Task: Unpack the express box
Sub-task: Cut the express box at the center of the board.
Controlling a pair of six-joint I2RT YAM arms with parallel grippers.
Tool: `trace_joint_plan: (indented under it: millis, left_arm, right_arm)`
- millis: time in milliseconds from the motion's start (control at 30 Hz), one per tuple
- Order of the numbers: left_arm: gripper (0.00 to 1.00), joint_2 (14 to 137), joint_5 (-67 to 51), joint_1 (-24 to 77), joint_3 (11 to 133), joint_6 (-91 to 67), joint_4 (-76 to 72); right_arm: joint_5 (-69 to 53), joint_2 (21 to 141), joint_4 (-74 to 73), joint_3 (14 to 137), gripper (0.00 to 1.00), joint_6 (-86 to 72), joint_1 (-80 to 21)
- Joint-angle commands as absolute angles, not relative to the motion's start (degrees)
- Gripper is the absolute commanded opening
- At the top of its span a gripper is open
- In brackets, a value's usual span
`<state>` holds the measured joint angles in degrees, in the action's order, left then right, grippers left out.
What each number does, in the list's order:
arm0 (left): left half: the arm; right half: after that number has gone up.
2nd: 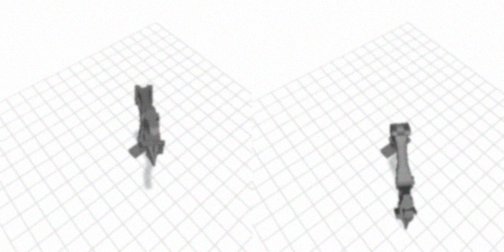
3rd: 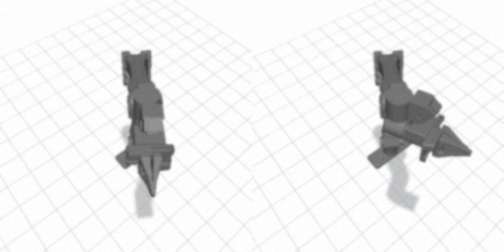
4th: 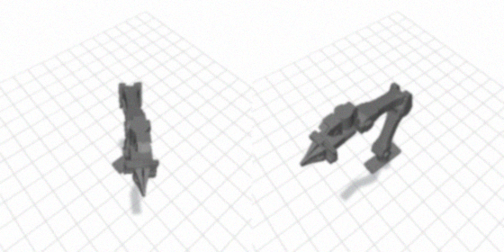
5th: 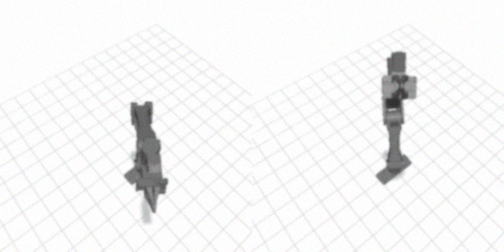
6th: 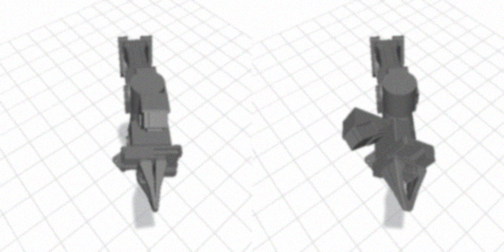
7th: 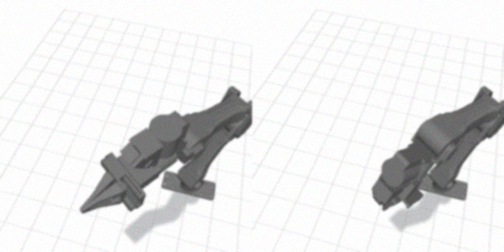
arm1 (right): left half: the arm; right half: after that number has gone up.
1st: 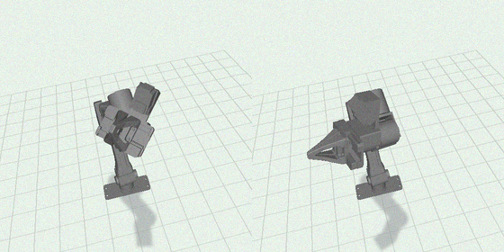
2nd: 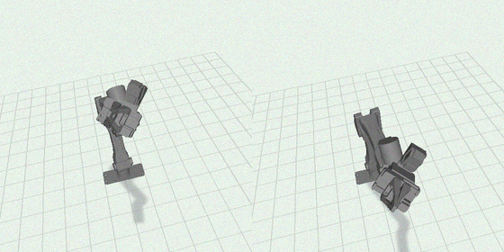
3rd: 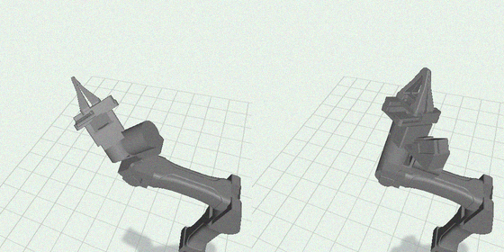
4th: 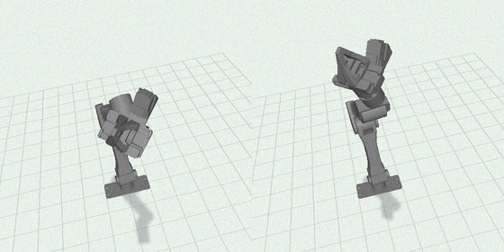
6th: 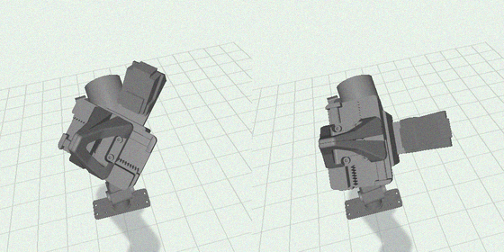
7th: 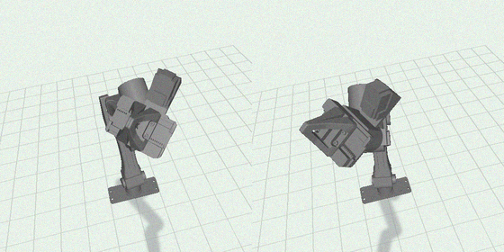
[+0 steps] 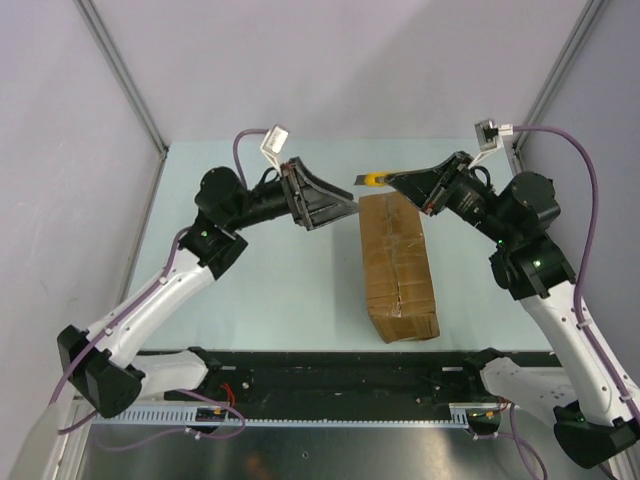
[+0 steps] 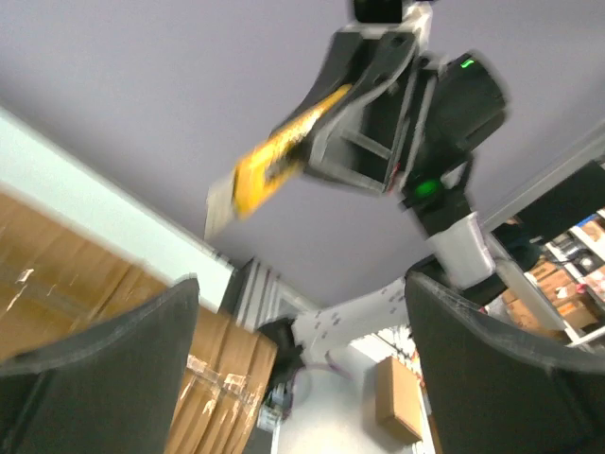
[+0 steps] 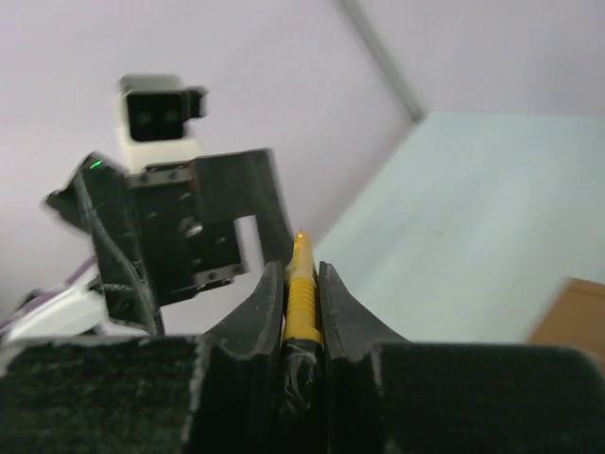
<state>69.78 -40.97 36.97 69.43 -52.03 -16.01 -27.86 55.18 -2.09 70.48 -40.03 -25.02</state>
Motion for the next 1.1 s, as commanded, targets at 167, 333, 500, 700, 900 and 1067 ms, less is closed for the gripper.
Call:
trace_joint_plan:
  millis: [167, 333, 500, 700, 900, 1067]
  left_arm:
    - [0.97, 67.9, -24.2, 36.6, 57.0, -45.3, -2.3]
    - [0.97, 75.4, -20.2, 41.6, 58.9, -44.5, -2.4]
    - [0.96, 81.0, -15.6, 43.5, 59.7, -44.0, -2.3]
    - [0.95, 86.1, -16.6, 44.5, 63.4, -44.0, -2.4]
    - [0.87, 90.7, -16.1, 45.0, 66.2, -43.6, -2.3]
    - [0.83, 92.7, -15.8, 46.1, 66.0, -43.5, -1.7]
  right_arm:
    - [17.9, 52.3, -27.0, 74.2, 0.0, -22.8, -38.6]
    - [41.6, 55.6, -28.2, 74.1, 0.0, -18.1, -55.1]
    - [52.4, 59.2, -31.0, 74.1, 0.0, -18.9, -59.8]
    - [55.7, 61.1, -34.8, 73.9, 0.0, -21.2, -60.0]
    - [55.2, 61.3, -33.5, 72.2, 0.0, -21.4, -57.9]
    - [53.5, 61.4, -34.1, 71.4, 0.0, -22.1, -54.6]
